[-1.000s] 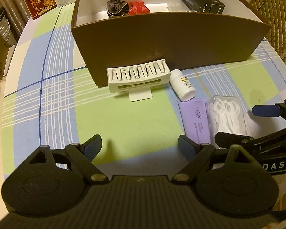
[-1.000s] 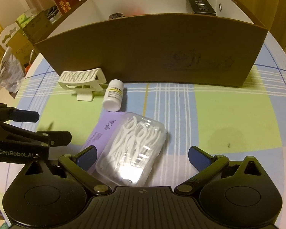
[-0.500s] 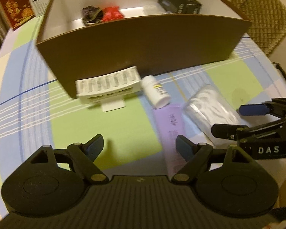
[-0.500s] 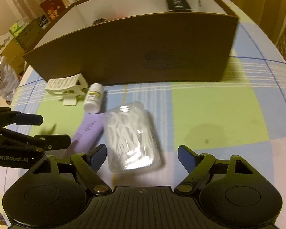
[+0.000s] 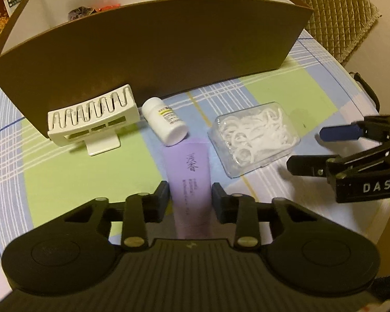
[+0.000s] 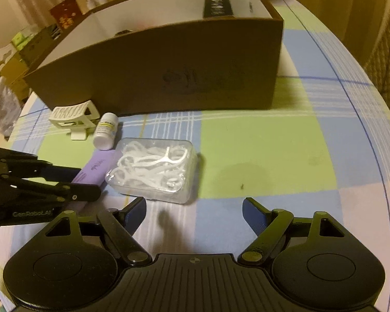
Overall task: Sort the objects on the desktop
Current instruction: 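Grasp the purple tube with the left tool while the right tool reaches the floss pack, then lift the purple tube with the left tool while the right tool grasps the floss pack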
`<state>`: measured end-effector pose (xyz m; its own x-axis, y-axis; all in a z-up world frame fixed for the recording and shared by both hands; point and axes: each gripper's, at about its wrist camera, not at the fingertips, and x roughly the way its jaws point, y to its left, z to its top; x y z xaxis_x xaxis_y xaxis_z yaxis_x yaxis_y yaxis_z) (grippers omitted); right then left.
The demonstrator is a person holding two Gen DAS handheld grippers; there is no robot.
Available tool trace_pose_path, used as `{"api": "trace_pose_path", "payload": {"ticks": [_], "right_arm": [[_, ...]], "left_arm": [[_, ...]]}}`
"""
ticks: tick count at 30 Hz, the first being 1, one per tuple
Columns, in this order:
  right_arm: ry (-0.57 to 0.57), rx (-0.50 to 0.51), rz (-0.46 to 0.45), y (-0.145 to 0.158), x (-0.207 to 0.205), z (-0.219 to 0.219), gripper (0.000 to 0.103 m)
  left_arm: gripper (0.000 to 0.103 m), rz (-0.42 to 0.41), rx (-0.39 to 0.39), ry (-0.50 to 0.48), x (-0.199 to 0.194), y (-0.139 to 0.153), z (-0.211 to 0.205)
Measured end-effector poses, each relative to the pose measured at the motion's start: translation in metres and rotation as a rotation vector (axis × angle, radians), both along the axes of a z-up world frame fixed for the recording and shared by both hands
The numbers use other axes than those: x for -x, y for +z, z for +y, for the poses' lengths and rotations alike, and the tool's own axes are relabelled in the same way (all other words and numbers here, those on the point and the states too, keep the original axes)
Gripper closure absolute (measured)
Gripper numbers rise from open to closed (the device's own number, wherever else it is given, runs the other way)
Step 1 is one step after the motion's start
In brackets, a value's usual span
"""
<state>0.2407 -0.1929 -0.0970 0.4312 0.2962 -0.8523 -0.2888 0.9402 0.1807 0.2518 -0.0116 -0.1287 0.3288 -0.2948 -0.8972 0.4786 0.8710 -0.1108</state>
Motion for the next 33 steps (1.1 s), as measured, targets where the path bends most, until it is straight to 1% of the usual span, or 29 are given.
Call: {"api": "trace_pose_path", "payload": {"ticks": [1,4,5,10,15,18,21,25,31,33], "right_arm": [[0.029,0.008,-0.012,0.002,0.001,0.002,0.022],[0.112,0.047,-0.065,0.005,0.0,0.009,0.01],[0.145,0.057,-0.082,0.004,0.0,0.013,0.009],[0.28,0.077,-0.147,0.001,-0.007,0.026,0.008],[0.455,0.075,-0.196,-0.008,-0.012,0.042,0.008],[0.55,0.104,-0.198,-0.013,-0.012,0.051,0.008],[0.583,0.143,-0.163,-0.017,-0.01,0.058,0.008],[0.59,0.128,-0.131,-0.016,0.002,0.067,0.008],[0.505,0.053,-0.094,-0.014,0.01,0.088,0.008],[0.486,0.06,-0.097,-0.014,0.009,0.094,0.008]], "left_arm": [[0.074,-0.002,0.001,0.002,0.002,-0.001,0.001],[0.074,0.001,0.003,0.028,0.007,-0.001,0.011],[0.074,0.003,0.001,0.042,0.01,-0.001,0.015],[0.074,0.011,-0.008,0.127,0.02,-0.001,0.042],[0.074,0.022,-0.016,0.208,0.028,0.0,0.07],[0.074,0.026,-0.018,0.239,0.033,0.002,0.083],[0.074,0.027,-0.019,0.265,0.039,0.003,0.089],[0.074,0.032,-0.011,0.292,0.043,0.004,0.096],[0.073,0.032,-0.023,0.293,0.045,0.007,0.098],[0.072,0.028,-0.032,0.287,0.044,0.006,0.095]]}}
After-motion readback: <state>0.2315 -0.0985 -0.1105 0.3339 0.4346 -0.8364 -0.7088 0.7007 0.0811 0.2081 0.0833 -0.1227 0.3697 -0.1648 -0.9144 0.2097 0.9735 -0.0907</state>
